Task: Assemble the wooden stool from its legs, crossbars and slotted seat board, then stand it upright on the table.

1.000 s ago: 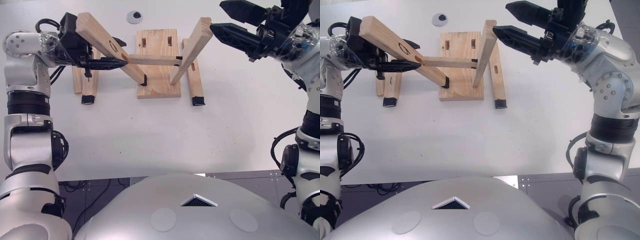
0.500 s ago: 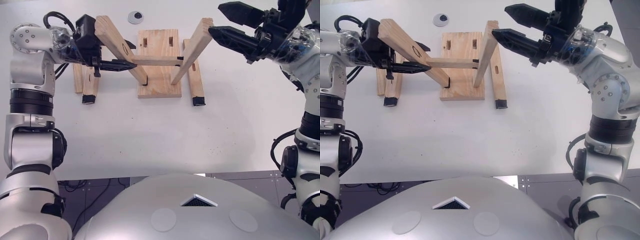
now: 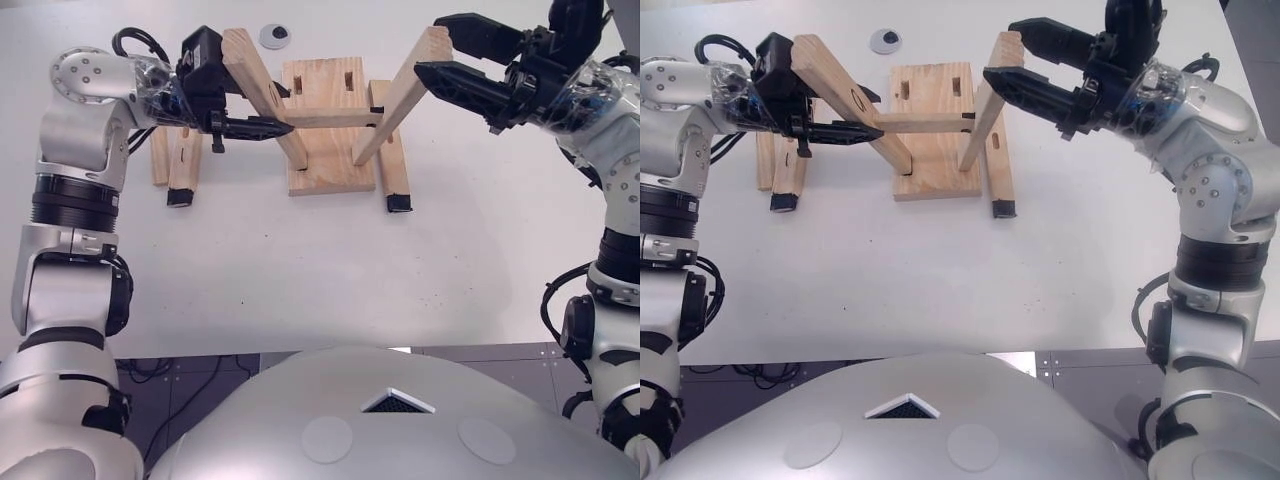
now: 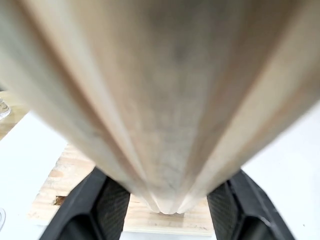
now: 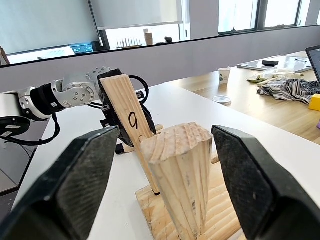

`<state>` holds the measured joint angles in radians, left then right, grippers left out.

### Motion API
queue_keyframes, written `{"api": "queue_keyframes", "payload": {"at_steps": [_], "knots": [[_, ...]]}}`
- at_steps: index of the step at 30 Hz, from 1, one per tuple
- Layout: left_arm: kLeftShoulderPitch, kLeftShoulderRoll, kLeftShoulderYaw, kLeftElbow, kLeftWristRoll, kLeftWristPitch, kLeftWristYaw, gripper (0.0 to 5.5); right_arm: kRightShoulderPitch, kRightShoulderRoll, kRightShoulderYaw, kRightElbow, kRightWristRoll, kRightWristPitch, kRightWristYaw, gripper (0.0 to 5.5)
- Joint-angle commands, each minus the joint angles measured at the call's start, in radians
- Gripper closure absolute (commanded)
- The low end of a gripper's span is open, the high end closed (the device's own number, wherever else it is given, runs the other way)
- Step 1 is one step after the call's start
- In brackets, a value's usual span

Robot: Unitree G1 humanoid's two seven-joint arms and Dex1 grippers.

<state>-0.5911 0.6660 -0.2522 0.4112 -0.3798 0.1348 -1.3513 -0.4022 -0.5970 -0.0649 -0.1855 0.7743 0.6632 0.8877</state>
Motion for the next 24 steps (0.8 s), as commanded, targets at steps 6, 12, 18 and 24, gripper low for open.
{"api": "queue_keyframes", "payload": {"at_steps": [6, 12, 18, 24], "knots": [[0.37, -0.061, -0.3, 0.313, 0.266, 0.122, 0.076, 3.49, -0.007, 0.008, 0.023, -0.004, -0.009, 0.029, 0.001, 2.09], [0.402, -0.031, -0.294, 0.187, 0.225, 0.121, 0.088, 3.49, -0.009, 0.017, -0.023, -0.01, 0.029, 0.041, -0.027, 2.09], [0.326, 0.029, -0.128, 0.005, 0.021, 0.237, 0.103, 3.49, -0.079, 0.097, -0.314, 0.023, 0.521, 0.119, -0.211, 2.09], [0.401, 0.027, -0.002, -0.246, -0.044, 0.388, 0.413, 3.49, 0.023, 0.089, -0.296, -0.04, 0.471, 0.094, -0.264, 2.09]]}}
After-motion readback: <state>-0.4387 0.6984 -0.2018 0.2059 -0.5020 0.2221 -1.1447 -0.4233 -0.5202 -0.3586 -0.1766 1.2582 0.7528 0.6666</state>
